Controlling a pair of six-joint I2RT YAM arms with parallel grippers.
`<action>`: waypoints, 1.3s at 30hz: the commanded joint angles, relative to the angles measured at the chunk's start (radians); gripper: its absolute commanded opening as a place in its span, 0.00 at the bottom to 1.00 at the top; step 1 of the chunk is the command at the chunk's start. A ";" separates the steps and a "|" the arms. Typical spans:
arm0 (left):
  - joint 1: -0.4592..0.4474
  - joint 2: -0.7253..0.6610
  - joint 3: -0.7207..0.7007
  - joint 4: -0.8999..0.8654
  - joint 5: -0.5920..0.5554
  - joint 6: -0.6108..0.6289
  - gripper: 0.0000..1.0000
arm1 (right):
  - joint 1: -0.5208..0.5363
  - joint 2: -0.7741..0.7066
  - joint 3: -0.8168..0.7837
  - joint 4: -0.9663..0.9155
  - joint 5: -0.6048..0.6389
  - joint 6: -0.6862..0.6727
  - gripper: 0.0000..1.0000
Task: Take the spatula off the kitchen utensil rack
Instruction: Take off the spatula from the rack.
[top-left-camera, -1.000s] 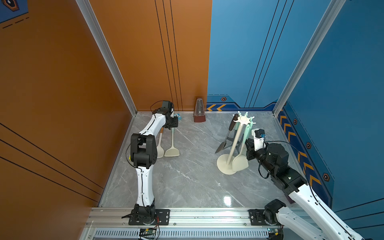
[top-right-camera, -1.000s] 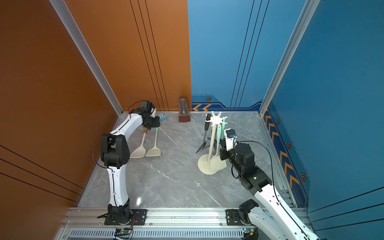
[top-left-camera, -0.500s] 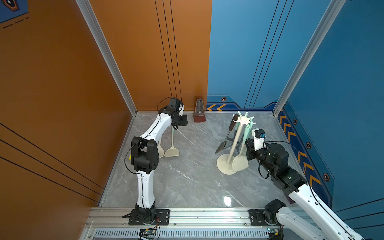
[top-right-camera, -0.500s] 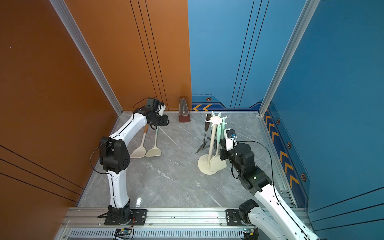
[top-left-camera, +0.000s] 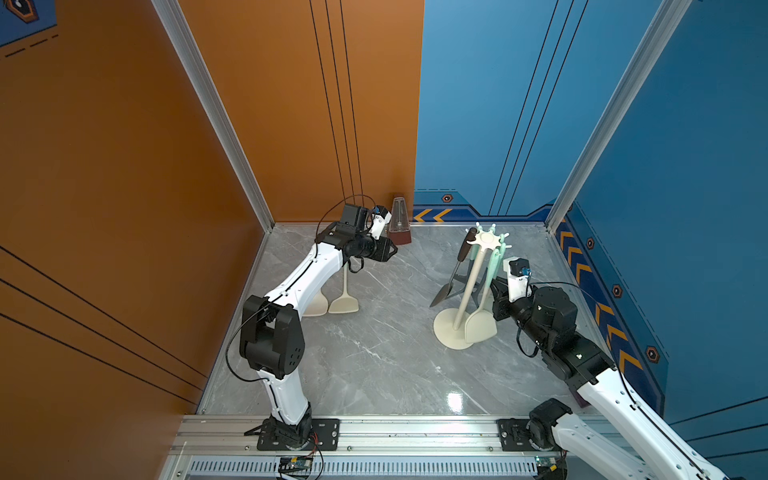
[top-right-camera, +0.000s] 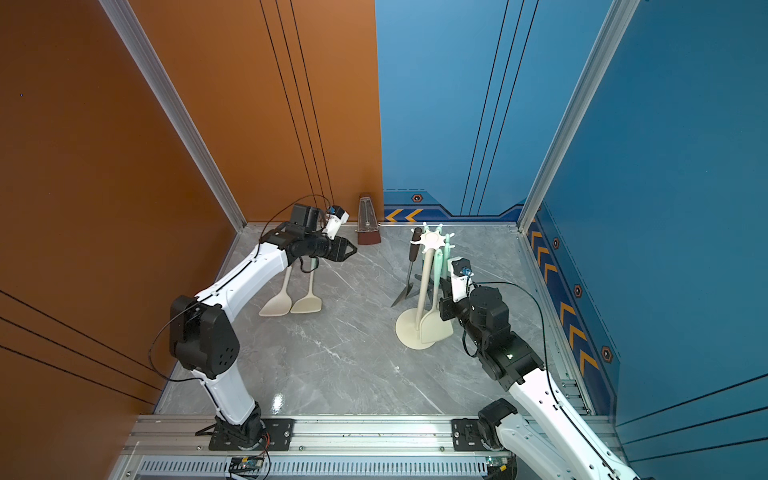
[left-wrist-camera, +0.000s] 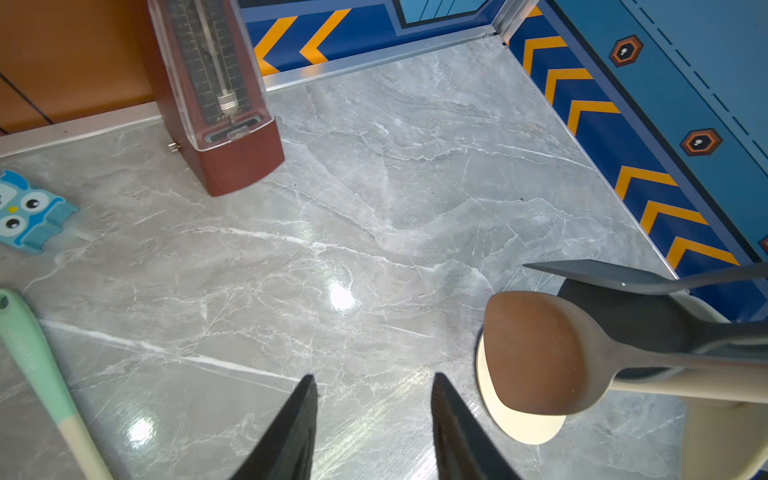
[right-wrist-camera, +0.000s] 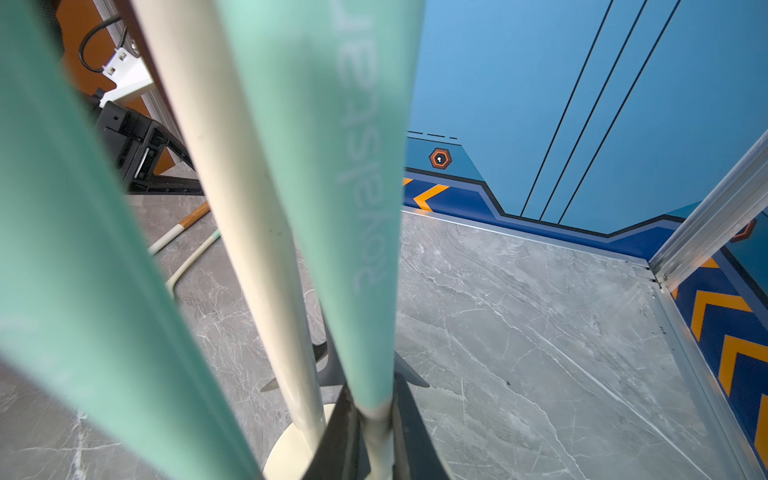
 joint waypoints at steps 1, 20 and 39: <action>-0.018 -0.047 -0.058 0.092 0.080 0.042 0.47 | -0.009 0.027 -0.034 -0.100 0.022 0.028 0.15; -0.096 -0.244 -0.340 0.578 0.387 -0.127 0.60 | -0.008 0.044 -0.029 -0.088 0.011 0.029 0.15; -0.197 -0.132 -0.207 0.578 0.516 -0.115 0.45 | -0.003 0.028 -0.043 -0.086 0.020 0.039 0.15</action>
